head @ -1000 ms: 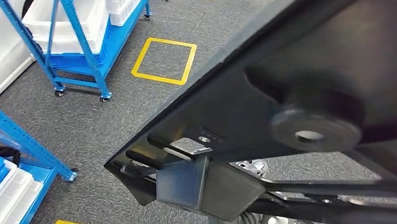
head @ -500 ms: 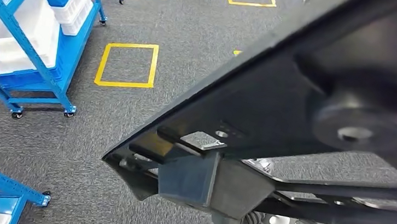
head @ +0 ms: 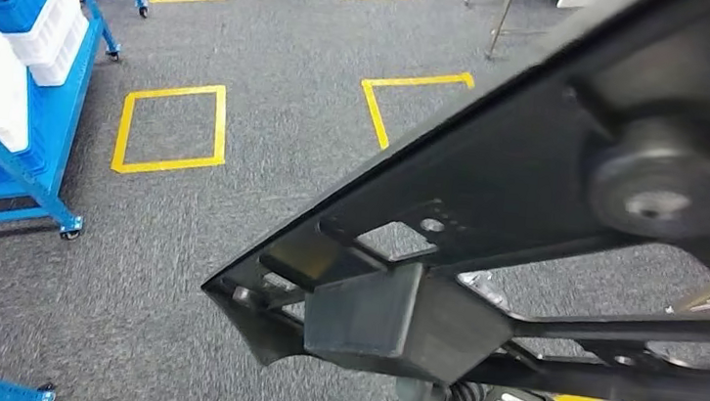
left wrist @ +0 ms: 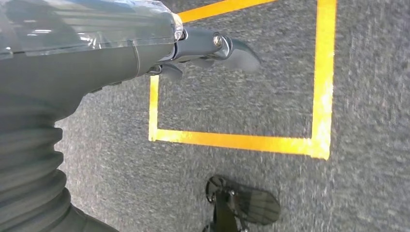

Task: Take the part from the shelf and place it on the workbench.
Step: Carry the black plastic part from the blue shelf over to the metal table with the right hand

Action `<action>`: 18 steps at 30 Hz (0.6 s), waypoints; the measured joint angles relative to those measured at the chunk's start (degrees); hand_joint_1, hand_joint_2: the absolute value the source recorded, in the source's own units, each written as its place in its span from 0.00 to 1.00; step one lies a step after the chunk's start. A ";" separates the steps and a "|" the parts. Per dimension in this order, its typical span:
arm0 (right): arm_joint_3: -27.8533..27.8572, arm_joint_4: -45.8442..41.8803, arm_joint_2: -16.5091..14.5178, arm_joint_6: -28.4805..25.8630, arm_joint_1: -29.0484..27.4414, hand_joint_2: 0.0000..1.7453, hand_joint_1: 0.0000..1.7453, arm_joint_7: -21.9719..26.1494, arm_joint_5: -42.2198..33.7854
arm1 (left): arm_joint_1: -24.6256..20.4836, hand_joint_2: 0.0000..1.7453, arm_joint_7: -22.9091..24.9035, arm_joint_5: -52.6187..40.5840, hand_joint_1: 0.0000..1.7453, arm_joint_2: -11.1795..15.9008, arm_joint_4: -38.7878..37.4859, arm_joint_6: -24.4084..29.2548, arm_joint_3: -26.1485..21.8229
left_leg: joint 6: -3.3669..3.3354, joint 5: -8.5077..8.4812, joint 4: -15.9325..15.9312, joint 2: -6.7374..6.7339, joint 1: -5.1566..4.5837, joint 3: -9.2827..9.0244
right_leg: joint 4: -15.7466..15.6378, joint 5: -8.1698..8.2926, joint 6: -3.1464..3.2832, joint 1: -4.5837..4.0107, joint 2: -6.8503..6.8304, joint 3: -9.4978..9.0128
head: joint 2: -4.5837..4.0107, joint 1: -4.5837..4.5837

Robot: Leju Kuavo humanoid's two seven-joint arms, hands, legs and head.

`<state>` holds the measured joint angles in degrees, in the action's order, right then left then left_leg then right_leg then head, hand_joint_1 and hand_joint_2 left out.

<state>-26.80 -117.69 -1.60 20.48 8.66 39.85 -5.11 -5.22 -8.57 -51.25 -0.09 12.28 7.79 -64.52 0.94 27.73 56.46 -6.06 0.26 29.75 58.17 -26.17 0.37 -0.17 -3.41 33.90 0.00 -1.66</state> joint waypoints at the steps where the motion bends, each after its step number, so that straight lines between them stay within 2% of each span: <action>1: 0.03 0.00 -0.05 0.02 -0.05 1.00 0.82 0.02 0.01 | -0.10 1.00 -0.09 0.00 0.00 0.05 0.00 -0.15 0.00 | 0.31 0.10 -0.07 -0.54 0.04 -0.22 | -0.13 0.08 0.32 0.00 0.73 0.03 | 0.00 0.00; 2: 0.07 0.01 -0.12 0.07 -0.12 1.00 0.82 0.02 0.09 | -0.20 1.00 -0.23 0.00 0.00 0.07 0.01 -0.24 0.00 | 0.61 0.41 0.12 -0.48 0.17 -0.35 | -0.35 0.20 0.65 0.07 1.36 -0.08 | 0.00 0.00; 4: 0.10 0.02 -0.36 0.23 -0.19 1.00 0.82 0.02 0.30 | -0.26 1.00 -0.61 -0.02 0.00 0.04 0.01 -0.37 0.01 | 1.05 2.70 3.27 1.76 0.46 0.70 | -0.83 0.50 1.38 0.38 2.61 -0.36 | 0.00 -0.01; 6: 0.12 0.11 -0.57 0.63 -0.27 1.00 0.82 0.02 0.55 | -0.02 1.00 -0.92 -0.01 0.00 0.15 0.02 -0.42 0.01 | 1.28 6.65 10.87 4.73 0.67 4.16 | -0.94 0.61 1.81 0.40 3.95 -0.42 | 0.00 -0.02; 7: 0.14 0.20 -0.62 0.91 -0.32 1.00 0.82 0.02 0.67 | 0.13 1.00 -0.98 0.03 0.00 0.27 0.02 -0.42 0.01 | 1.36 8.04 14.67 5.33 0.70 6.07 | -0.92 0.62 1.88 0.32 4.75 -0.40 | 0.00 -0.02; 8: 0.20 0.31 -0.63 1.21 -0.36 1.00 0.82 0.02 0.73 | 0.23 1.00 -1.01 0.10 0.00 0.38 0.02 -0.42 0.00 | 1.39 8.40 16.91 5.58 0.70 7.34 | -0.88 0.63 1.91 0.25 5.56 -0.41 | 0.00 -0.02; 9: 0.28 0.39 -0.63 1.51 -0.37 1.00 0.82 0.02 0.76 | 0.27 1.00 -1.02 0.16 0.00 0.47 0.02 -0.43 0.00 | 1.35 7.48 16.83 5.68 0.70 7.57 | -0.83 0.62 1.90 0.20 6.39 -0.48 | 0.00 -0.02; 10: 0.37 0.46 -0.64 1.76 -0.36 1.00 0.82 0.02 0.78 | 0.24 1.00 -1.02 0.20 0.00 0.54 0.02 -0.48 0.00 | 1.25 5.51 14.45 5.91 0.73 6.72 | -0.75 0.58 1.85 0.19 7.20 -0.58 | 0.00 -0.02; 11: 0.48 0.51 -0.68 1.96 -0.31 1.00 0.82 0.02 0.78 | 0.21 1.00 -1.04 0.22 0.00 0.60 0.02 -0.55 0.00 | 1.14 3.00 10.37 6.68 0.81 5.06 | -0.64 0.52 1.74 0.22 7.96 -0.69 | 0.00 -0.02; 12: 0.60 0.55 -0.73 2.10 -0.26 1.00 0.82 0.02 0.78 | 0.17 1.00 -1.08 0.20 0.00 0.67 0.02 -0.66 0.00 | 1.01 1.12 6.29 8.16 0.90 3.35 | -0.49 0.44 1.56 0.18 8.69 -0.70 | 0.00 -0.02; 13: 0.71 0.62 -0.79 2.15 -0.17 1.00 0.82 0.01 0.80 | 0.16 1.00 -1.15 0.15 0.00 0.73 0.02 -0.79 0.00 | 0.89 -0.03 3.15 9.50 0.99 2.02 | -0.31 0.40 1.30 0.20 9.36 -0.54 | 0.00 -0.03; 14: 0.84 0.69 -0.86 2.17 -0.10 1.00 0.82 -0.01 0.83 | 0.13 1.00 -1.24 0.10 0.00 0.78 0.02 -0.91 0.00 | 0.74 -0.42 1.33 10.55 1.01 1.28 | -0.19 0.44 0.96 0.26 10.03 -0.30 | 0.00 -0.03; 15: 0.99 0.75 -0.90 2.21 -0.11 1.00 0.82 -0.02 0.85 | 0.08 1.00 -1.34 0.05 0.00 0.81 0.02 -1.02 -0.01 | 0.54 -0.21 0.85 10.91 0.94 1.10 | -0.17 0.58 0.58 0.35 10.66 -0.01 | 0.00 -0.03; 16: 1.19 0.79 -0.93 2.26 -0.15 1.00 0.82 -0.03 0.87 | 0.01 1.00 -1.48 -0.02 0.00 0.81 0.02 -1.09 -0.01 | 0.28 -0.32 0.62 10.37 0.90 1.04 | -0.23 0.76 0.15 0.46 11.36 0.25 | 0.00 -0.03; 17: 1.44 0.80 -0.93 2.38 -0.26 1.00 0.82 -0.02 0.85 | -0.12 1.00 -1.58 -0.10 0.00 0.79 0.02 -1.16 -0.01 | -0.09 -0.49 0.42 9.68 0.93 1.00 | -0.14 0.74 -0.20 0.50 11.24 0.40 | 0.00 -0.03; 18: 1.74 0.81 -0.93 2.55 -0.33 1.00 0.82 -0.02 0.83 | -0.23 1.00 -1.70 -0.17 0.00 0.77 0.02 -1.21 -0.01 | -0.51 -0.68 0.17 8.97 0.97 0.92 | 0.48 0.30 -0.48 0.42 10.08 0.76 | 0.00 -0.03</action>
<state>-25.05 -116.89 -2.54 23.03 8.33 39.83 -4.28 -5.45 -10.27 -51.43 0.68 12.30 6.57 -64.53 0.43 27.04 56.63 2.90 1.23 30.67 58.64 -25.88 -0.11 0.25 6.67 34.66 0.00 -1.69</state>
